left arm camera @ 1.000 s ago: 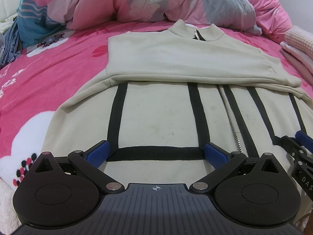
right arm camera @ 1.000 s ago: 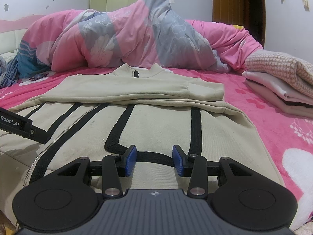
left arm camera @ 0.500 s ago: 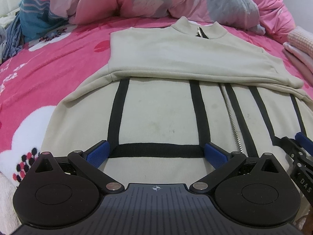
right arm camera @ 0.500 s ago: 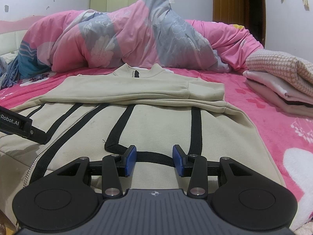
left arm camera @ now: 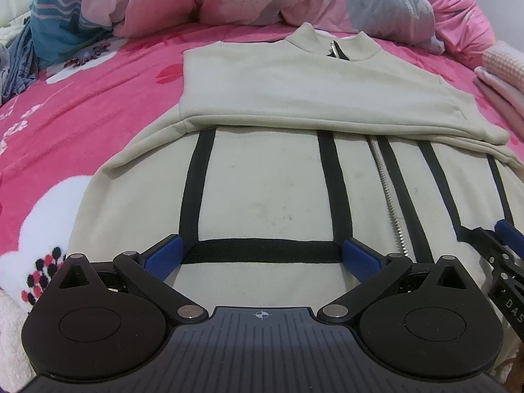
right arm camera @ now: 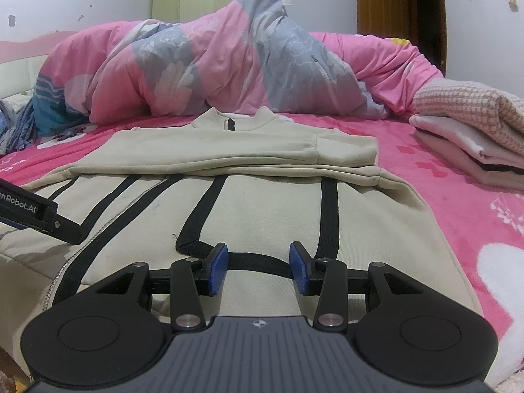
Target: Fold clothes
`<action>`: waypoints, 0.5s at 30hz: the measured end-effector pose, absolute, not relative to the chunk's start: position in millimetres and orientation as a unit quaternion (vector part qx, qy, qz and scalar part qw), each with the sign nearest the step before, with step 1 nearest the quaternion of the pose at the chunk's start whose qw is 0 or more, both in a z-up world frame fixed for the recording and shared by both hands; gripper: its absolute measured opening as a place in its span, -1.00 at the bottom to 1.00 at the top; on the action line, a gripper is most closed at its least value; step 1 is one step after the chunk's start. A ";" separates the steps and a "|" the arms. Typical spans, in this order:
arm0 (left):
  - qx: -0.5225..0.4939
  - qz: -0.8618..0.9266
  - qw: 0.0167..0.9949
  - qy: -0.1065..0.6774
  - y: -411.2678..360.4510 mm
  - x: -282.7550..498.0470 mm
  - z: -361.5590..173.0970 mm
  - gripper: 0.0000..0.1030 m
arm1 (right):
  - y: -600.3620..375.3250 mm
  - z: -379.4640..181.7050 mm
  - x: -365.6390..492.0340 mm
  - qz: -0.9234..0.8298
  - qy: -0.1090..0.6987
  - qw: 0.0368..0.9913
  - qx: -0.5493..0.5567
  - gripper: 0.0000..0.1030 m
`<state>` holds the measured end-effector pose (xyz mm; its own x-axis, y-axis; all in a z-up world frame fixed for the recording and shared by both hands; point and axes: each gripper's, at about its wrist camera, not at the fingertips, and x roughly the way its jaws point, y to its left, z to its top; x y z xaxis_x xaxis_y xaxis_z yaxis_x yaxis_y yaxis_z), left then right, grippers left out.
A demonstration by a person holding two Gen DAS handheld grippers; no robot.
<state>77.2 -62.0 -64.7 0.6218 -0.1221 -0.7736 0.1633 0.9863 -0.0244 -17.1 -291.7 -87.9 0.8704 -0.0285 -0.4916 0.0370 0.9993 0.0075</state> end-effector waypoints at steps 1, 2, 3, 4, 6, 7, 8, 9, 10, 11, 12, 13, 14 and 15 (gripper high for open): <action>0.024 -0.079 0.900 0.428 -62.2 77.2 -64.7 1.00 | -292.1 -88.0 -17.2 -0.016 0.254 0.967 0.009 -0.15; 0.025 -0.078 0.900 0.428 -62.6 77.0 -64.7 1.00 | -291.9 -88.0 -17.5 -0.016 0.254 0.967 0.009 -0.15; 0.025 -0.077 0.900 0.428 -62.9 77.0 -64.7 1.00 | -291.7 -88.1 -17.9 -0.016 0.253 0.967 0.009 -0.15; 0.025 -0.077 0.900 0.428 -63.0 77.0 -64.7 1.00 | -291.4 -88.2 -18.2 -0.016 0.253 0.967 0.009 -0.15; 0.025 -0.077 0.900 0.427 -63.1 76.8 -64.9 1.00 | -291.6 -88.4 -18.6 -0.016 0.253 0.967 0.009 -0.15; 0.025 -0.076 0.901 0.427 -63.3 76.6 -65.1 1.00 | -291.7 -88.5 -18.8 -0.016 0.252 0.967 0.009 -0.15; 0.025 -0.076 0.901 0.427 -63.3 76.6 -65.3 1.00 | -291.4 -88.7 -18.6 -0.015 0.252 0.968 0.008 -0.15; 0.025 -0.076 0.901 0.426 -63.2 76.5 -65.4 1.00 | -291.1 -89.0 -18.4 -0.015 0.252 0.968 0.008 -0.15; 0.025 -0.077 0.901 0.426 -62.9 76.5 -65.6 1.00 | -291.1 -89.1 -18.3 -0.015 0.252 0.968 0.008 -0.15; 0.025 -0.077 0.901 0.426 -62.7 76.6 -65.7 1.00 | -291.2 -89.1 -18.3 -0.014 0.252 0.967 0.007 -0.14; 0.025 -0.077 0.901 0.426 -62.5 76.6 -65.8 1.00 | -291.3 -88.9 -18.4 -0.014 0.253 0.967 0.007 -0.14; 0.025 -0.077 0.901 0.426 -62.5 76.7 -65.8 1.00 | -291.5 -88.8 -18.5 -0.014 0.253 0.967 0.007 -0.14; 0.026 -0.077 0.901 0.427 -62.6 76.8 -65.7 1.00 | -291.6 -88.8 -18.6 -0.013 0.253 0.967 0.008 -0.14; 0.026 -0.077 0.901 0.427 -62.7 77.0 -65.6 1.00 | -291.8 -88.7 -18.5 -0.013 0.254 0.967 0.008 -0.14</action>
<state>77.0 -62.7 -65.6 0.6239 -0.1160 -0.7729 0.1602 0.9869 -0.0187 -18.5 -291.8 -88.7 0.8708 -0.0214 -0.4911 0.0294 0.9995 0.0085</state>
